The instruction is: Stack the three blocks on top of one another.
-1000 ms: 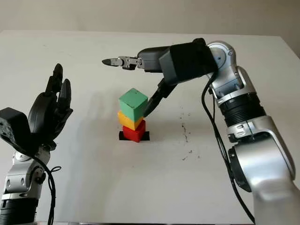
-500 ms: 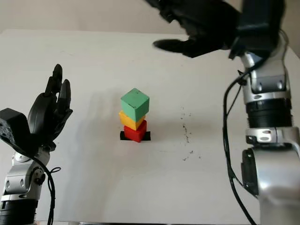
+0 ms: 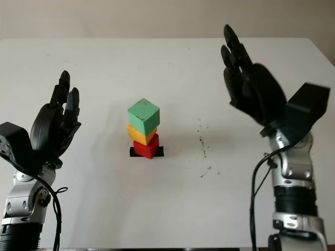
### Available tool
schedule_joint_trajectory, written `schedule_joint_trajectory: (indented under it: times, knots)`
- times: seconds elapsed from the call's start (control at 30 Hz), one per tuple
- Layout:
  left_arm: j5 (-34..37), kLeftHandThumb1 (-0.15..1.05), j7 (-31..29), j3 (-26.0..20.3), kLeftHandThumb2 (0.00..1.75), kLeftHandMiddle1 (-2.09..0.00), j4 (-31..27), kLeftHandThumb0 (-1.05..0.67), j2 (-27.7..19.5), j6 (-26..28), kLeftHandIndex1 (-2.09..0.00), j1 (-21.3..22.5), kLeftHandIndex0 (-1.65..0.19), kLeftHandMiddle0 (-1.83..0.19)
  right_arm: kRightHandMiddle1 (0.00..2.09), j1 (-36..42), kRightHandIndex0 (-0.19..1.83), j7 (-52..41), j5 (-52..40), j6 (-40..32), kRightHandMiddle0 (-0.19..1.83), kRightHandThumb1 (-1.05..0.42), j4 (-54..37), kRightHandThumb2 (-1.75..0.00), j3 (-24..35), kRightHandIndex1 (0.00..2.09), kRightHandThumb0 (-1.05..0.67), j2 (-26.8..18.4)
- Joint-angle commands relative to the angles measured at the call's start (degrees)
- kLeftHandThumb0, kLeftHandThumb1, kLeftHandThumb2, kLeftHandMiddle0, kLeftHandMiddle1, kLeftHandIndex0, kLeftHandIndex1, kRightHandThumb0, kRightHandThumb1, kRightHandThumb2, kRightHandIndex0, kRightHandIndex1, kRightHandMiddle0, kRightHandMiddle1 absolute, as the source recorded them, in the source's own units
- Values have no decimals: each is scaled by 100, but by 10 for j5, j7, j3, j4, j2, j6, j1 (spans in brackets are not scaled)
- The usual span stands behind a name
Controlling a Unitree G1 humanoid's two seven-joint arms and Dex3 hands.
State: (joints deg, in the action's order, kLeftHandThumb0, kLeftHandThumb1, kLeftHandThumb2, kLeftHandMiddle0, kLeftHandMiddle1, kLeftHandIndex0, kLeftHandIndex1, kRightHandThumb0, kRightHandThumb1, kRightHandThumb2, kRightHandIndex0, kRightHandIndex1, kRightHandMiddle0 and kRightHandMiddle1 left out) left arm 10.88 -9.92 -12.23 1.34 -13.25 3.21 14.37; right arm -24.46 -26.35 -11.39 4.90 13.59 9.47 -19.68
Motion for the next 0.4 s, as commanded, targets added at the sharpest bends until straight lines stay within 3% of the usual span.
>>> schedule_joint_trajectory:
  times: [0.0,0.37]
  knots:
    - [-2,105,0,3,62,0,4,-81,4,-11,0,5,19,19,0,17,-19,16,1,0,-19,-105,-13,-66,-5,0,-83,18]
    - [-3,105,-7,12,65,0,26,-80,20,-68,0,0,19,19,0,76,-19,66,-22,-22,-19,-105,-30,-68,-27,0,-84,106]
